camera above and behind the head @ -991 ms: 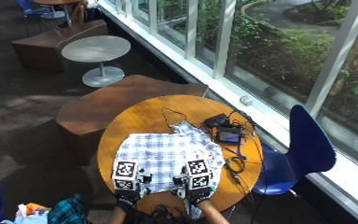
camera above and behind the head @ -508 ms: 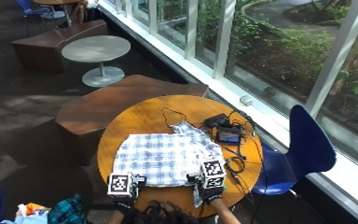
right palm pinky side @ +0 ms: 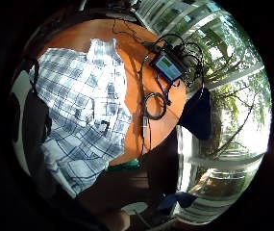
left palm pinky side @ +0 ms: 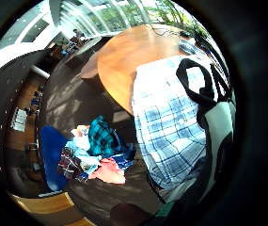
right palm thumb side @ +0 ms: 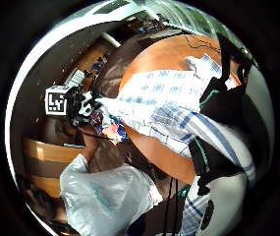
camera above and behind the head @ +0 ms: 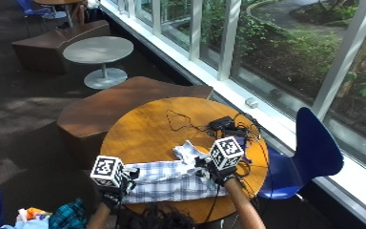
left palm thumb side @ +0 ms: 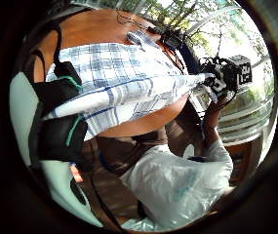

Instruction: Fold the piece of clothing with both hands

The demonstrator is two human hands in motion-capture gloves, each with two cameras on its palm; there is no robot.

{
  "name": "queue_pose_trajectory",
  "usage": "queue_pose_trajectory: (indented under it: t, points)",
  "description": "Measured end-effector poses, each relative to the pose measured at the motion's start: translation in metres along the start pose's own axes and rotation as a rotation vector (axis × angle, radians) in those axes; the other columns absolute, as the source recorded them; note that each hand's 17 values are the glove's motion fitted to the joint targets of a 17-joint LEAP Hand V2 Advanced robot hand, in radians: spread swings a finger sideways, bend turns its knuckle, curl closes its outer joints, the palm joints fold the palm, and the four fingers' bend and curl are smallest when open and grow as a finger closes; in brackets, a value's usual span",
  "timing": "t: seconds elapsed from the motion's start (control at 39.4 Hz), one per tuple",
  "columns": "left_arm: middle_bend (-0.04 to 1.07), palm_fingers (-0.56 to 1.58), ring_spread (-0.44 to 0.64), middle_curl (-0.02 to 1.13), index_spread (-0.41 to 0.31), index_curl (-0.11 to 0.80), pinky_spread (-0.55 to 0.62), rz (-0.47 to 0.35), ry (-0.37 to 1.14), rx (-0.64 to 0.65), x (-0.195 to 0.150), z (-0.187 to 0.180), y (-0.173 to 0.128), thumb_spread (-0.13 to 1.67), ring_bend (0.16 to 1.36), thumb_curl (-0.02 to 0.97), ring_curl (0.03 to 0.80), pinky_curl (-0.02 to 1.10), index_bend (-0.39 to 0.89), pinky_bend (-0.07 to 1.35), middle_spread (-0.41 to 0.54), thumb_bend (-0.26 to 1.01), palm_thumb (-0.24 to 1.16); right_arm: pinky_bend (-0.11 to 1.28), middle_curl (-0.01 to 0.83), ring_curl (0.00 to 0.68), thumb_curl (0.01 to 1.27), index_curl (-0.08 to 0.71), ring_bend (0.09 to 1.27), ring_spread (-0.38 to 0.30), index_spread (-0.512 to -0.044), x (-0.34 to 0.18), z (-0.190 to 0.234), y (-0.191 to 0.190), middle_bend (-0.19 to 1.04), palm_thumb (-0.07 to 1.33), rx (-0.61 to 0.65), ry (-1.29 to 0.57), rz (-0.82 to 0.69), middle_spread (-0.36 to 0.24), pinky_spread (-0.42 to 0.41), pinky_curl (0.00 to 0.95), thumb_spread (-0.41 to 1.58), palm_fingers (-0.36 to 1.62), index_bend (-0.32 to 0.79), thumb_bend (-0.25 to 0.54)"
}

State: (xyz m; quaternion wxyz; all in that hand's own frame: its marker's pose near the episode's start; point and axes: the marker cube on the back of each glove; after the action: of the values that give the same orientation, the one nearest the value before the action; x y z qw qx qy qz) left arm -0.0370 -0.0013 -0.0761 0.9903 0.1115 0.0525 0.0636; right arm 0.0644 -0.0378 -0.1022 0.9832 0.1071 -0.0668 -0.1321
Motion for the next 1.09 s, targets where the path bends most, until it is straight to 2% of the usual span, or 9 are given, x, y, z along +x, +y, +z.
queue_pose_trajectory:
  t: [0.13, 0.3, 0.56, 0.61, 0.69, 0.76, 0.84, 0.97, 1.09]
  points:
    - [0.55, 1.38, -0.41, 0.50, -0.323, 0.368, -0.36, -0.059, -0.033, -0.156, -0.020, 0.026, -0.063, 1.14, 0.87, 0.360, 0.463, 0.40, 0.15, 0.50, -0.374, 0.02, 0.68, 0.55, 0.439, 0.447, 0.41, 0.327, 0.81, -0.269, -0.316, 0.022, 0.027, -0.087, 0.43, 0.87, -0.094, -0.101, 0.056, -0.269, -0.353, 0.371, 1.04, 1.43, 0.12, 0.045]
    - [0.64, 1.39, -0.41, 0.53, -0.335, 0.391, -0.37, -0.118, -0.069, -0.310, -0.038, 0.074, -0.117, 1.15, 0.94, 0.353, 0.495, 0.42, 0.18, 0.51, -0.388, -0.01, 0.69, 0.69, 0.521, 0.498, 0.39, 0.331, 0.90, -0.229, -0.308, 0.038, 0.075, -0.151, 0.66, 0.82, -0.220, -0.139, 0.127, -0.236, -0.304, 0.437, 1.02, 1.49, 0.15, -0.026]
    - [0.68, 1.36, -0.40, 0.55, -0.347, 0.430, -0.36, -0.189, -0.086, -0.298, -0.042, 0.101, -0.130, 1.17, 0.97, 0.342, 0.515, 0.44, 0.20, 0.51, -0.385, -0.01, 0.69, 0.76, 0.569, 0.545, 0.38, 0.390, 0.96, -0.203, -0.300, 0.031, 0.071, -0.159, 0.77, 0.80, -0.159, 0.027, 0.188, -0.203, -0.272, 0.487, 1.02, 1.43, 0.23, -0.023]
    - [0.68, 1.32, -0.40, 0.55, -0.343, 0.435, -0.35, -0.220, -0.086, -0.231, -0.043, 0.098, -0.125, 1.17, 0.99, 0.340, 0.518, 0.44, 0.19, 0.49, -0.386, -0.01, 0.69, 0.73, 0.570, 0.544, 0.38, 0.401, 0.96, -0.202, -0.294, 0.039, 0.072, -0.155, 0.77, 0.81, -0.107, 0.028, 0.237, -0.200, -0.281, 0.479, 1.03, 1.39, 0.24, -0.021]
    - [0.60, 1.09, -0.38, 0.53, -0.293, 0.413, -0.30, -0.257, -0.084, -0.105, -0.041, 0.086, -0.110, 1.17, 0.98, 0.326, 0.509, 0.44, 0.12, 0.44, -0.356, -0.05, 0.62, 0.69, 0.539, 0.521, 0.38, 0.391, 0.89, -0.207, -0.289, 0.049, 0.065, -0.140, 0.68, 0.79, 0.029, 0.006, 0.300, -0.192, -0.284, 0.458, 1.05, 1.18, 0.16, -0.025]
    - [0.48, 0.72, -0.34, 0.52, -0.238, 0.419, -0.17, -0.254, -0.091, -0.022, -0.039, 0.078, -0.096, 1.16, 0.86, 0.312, 0.495, 0.46, 0.15, 0.39, -0.288, -0.05, 0.55, 0.57, 0.499, 0.489, 0.39, 0.416, 0.76, -0.195, -0.297, 0.047, 0.049, -0.110, 0.54, 0.78, 0.131, 0.006, 0.354, -0.188, -0.175, 0.438, 1.09, 0.86, 0.22, -0.016]
    - [0.38, 0.61, -0.27, 0.49, -0.210, 0.426, -0.09, -0.230, -0.106, 0.049, -0.037, 0.081, -0.081, 1.16, 0.74, 0.304, 0.465, 0.46, 0.18, 0.40, -0.228, -0.05, 0.50, 0.53, 0.474, 0.463, 0.39, 0.432, 0.65, -0.169, -0.300, 0.048, 0.049, -0.069, 0.47, 0.78, 0.194, 0.002, 0.470, -0.171, -0.096, 0.432, 1.14, 0.76, 0.23, -0.013]
    - [0.28, 0.67, -0.21, 0.43, -0.190, 0.420, -0.03, -0.186, -0.100, 0.084, -0.025, 0.090, -0.048, 1.16, 0.64, 0.296, 0.397, 0.43, 0.18, 0.39, -0.185, -0.04, 0.45, 0.57, 0.433, 0.399, 0.38, 0.419, 0.48, -0.067, -0.287, 0.043, 0.065, 0.009, 0.35, 0.69, 0.241, 0.007, 0.715, -0.119, 0.001, 0.412, 1.18, 0.67, 0.17, -0.044]
    - [0.24, 0.73, -0.17, 0.41, -0.194, 0.415, -0.01, -0.186, -0.106, -0.057, -0.021, 0.113, -0.036, 1.19, 0.56, 0.283, 0.358, 0.42, 0.17, 0.38, -0.175, -0.03, 0.40, 0.62, 0.404, 0.361, 0.37, 0.378, 0.45, 0.003, -0.257, 0.040, 0.089, 0.040, 0.27, 0.60, 0.117, -0.005, 0.826, -0.081, 0.046, 0.397, 1.21, 0.72, 0.11, -0.048]
